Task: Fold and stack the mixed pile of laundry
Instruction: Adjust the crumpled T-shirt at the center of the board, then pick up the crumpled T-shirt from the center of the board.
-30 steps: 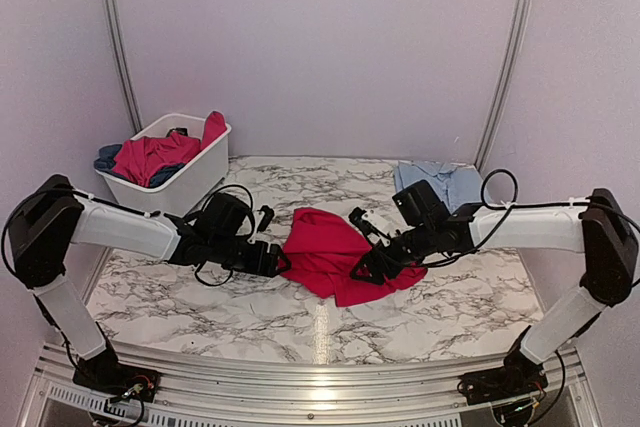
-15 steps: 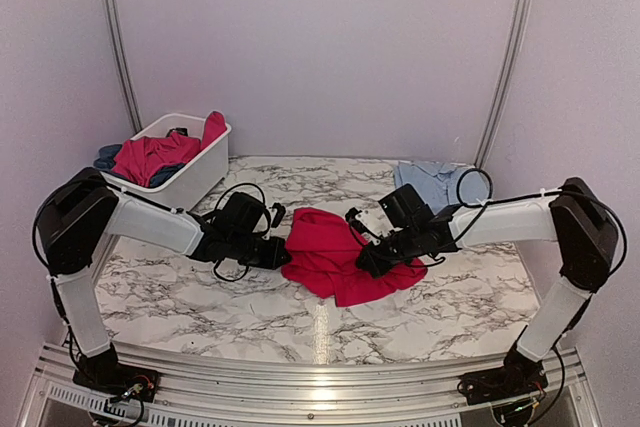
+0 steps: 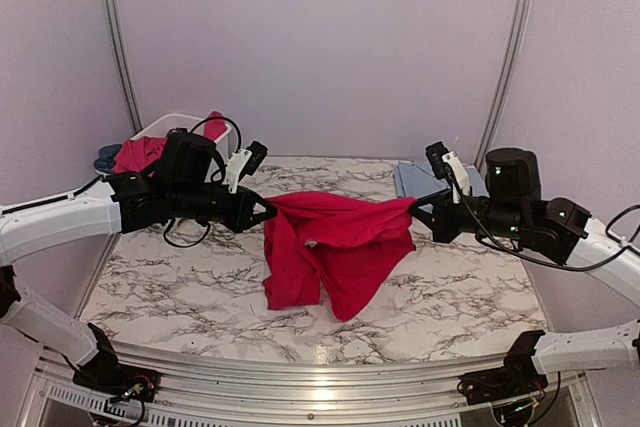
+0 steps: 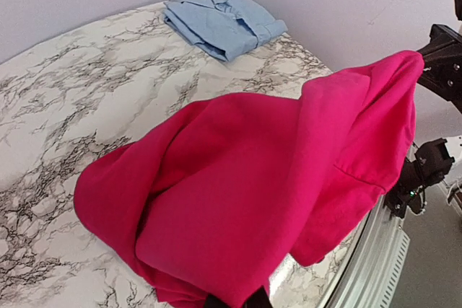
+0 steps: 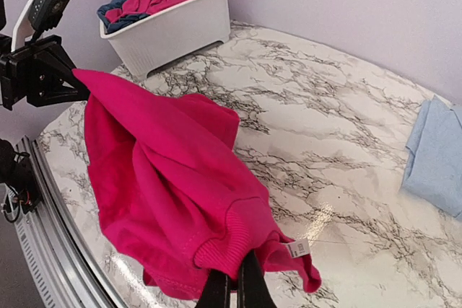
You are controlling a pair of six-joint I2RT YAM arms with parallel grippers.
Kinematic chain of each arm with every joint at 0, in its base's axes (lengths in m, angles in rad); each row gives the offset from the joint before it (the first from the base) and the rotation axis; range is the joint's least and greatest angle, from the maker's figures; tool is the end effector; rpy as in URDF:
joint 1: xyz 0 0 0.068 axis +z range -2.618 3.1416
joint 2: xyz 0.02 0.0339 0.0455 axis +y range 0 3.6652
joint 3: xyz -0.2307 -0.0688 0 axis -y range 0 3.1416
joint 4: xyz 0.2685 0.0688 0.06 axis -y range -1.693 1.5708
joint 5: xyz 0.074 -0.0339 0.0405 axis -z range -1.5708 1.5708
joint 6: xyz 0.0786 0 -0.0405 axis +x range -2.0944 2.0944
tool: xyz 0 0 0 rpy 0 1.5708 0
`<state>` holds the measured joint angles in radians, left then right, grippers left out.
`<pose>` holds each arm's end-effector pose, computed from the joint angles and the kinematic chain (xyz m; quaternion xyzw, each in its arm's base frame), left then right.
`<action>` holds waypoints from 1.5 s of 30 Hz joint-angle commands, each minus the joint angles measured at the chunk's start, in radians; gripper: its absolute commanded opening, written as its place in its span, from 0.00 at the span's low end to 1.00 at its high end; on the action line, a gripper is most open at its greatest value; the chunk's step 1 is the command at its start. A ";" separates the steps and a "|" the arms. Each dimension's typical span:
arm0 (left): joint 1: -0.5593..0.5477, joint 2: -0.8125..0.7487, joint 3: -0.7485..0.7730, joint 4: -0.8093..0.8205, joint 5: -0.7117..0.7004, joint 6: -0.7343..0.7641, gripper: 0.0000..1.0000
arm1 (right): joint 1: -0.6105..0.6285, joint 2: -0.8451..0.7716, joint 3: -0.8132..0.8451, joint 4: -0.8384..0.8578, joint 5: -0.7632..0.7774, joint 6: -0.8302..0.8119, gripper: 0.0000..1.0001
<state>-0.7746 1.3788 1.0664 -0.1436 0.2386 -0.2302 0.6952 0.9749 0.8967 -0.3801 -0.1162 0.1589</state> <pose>0.2621 -0.2825 0.2483 0.2872 0.7947 -0.3414 0.4117 0.2240 0.1987 0.2760 -0.2542 0.8094 0.2632 0.4593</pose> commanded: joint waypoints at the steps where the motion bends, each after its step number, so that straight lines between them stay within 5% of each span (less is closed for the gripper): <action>1: -0.007 -0.096 0.050 -0.157 0.136 0.090 0.00 | -0.009 -0.092 0.066 -0.124 0.012 0.065 0.00; 5: -0.004 0.011 0.134 -0.179 0.148 0.131 0.00 | -0.045 -0.064 0.097 -0.134 0.066 0.060 0.00; 10: 0.134 0.194 0.216 -0.129 0.162 0.094 0.00 | -0.315 0.031 0.035 -0.071 -0.020 0.050 0.00; 12: 0.168 0.275 0.257 -0.135 0.045 0.097 0.00 | -0.354 0.076 0.016 -0.028 0.019 0.029 0.00; 14: 0.181 0.346 0.304 -0.161 -0.087 0.089 0.32 | -0.369 0.146 0.018 -0.003 0.048 0.006 0.01; 16: 0.184 0.373 0.313 -0.173 -0.148 0.073 0.57 | -0.382 0.226 0.045 -0.019 0.027 -0.001 0.43; 18: 0.182 0.333 0.260 -0.157 -0.160 0.043 0.65 | -0.380 0.235 0.062 -0.047 -0.029 -0.002 0.53; 21: 0.178 0.190 0.105 -0.109 -0.168 -0.001 0.70 | -0.350 0.168 0.017 -0.062 -0.190 0.008 0.51; 31: 0.062 -0.146 -0.350 -0.056 -0.161 -0.172 0.71 | -0.105 0.195 -0.269 0.079 -0.285 0.133 0.43; 45: 0.038 -0.173 -0.395 -0.037 -0.180 -0.203 0.71 | -0.067 0.471 -0.249 0.213 -0.252 0.099 0.40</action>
<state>-0.7330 1.2274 0.6601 -0.2062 0.0776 -0.4232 0.6174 1.4303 0.5972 -0.2028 -0.3866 0.2649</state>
